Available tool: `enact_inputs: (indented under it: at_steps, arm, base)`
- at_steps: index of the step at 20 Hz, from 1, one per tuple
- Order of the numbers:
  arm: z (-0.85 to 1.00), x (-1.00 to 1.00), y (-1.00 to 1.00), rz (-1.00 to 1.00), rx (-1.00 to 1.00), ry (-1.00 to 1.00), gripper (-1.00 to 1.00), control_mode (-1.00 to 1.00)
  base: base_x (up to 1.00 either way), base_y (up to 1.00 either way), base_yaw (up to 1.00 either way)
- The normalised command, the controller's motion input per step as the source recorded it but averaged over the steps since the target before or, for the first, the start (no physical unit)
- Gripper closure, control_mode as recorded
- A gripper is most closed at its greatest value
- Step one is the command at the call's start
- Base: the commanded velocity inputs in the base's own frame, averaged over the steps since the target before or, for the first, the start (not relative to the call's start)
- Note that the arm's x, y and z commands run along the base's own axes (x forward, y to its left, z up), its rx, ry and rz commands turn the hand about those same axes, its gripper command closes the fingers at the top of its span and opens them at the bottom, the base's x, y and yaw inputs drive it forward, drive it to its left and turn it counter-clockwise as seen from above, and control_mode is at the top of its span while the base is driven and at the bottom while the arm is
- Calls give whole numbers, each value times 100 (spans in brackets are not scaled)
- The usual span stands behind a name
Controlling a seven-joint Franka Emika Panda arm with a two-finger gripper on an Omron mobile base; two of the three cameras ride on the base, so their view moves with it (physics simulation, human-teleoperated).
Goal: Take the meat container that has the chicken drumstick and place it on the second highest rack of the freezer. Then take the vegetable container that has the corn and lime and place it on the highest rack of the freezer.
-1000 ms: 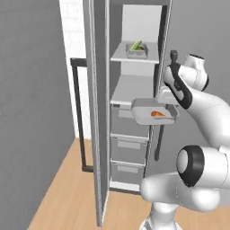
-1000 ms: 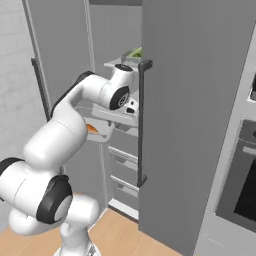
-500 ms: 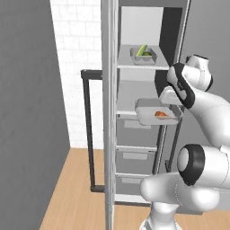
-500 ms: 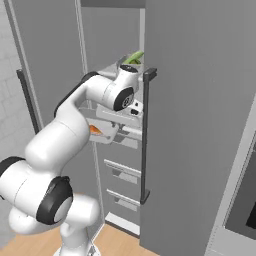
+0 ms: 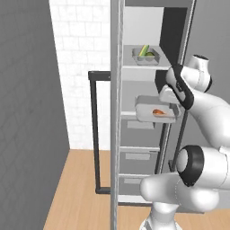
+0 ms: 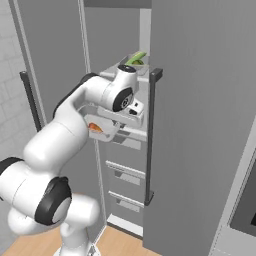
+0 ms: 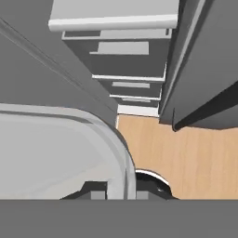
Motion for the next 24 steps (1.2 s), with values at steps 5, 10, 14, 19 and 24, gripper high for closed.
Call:
enact_inputs:
  at_steps: [5, 10, 14, 19, 24]
  arm:
    - [-39, 52, 0, -50, 0, 0, 100, -100]
    - [-33, 16, 0, -59, 0, 0, 100, -100]
    - [-17, 20, 0, -56, 4, -5, 100, -100]
    - [-2, 62, -2, -35, 11, -3, 100, -100]
    - [-7, 97, -39, -11, 25, 0, 100, -100]
  base:
    - [0, 0, 0]
    - [0, 0, 0]
    - [0, 0, 0]
    - [0, 0, 0]
    - [0, 0, 0]
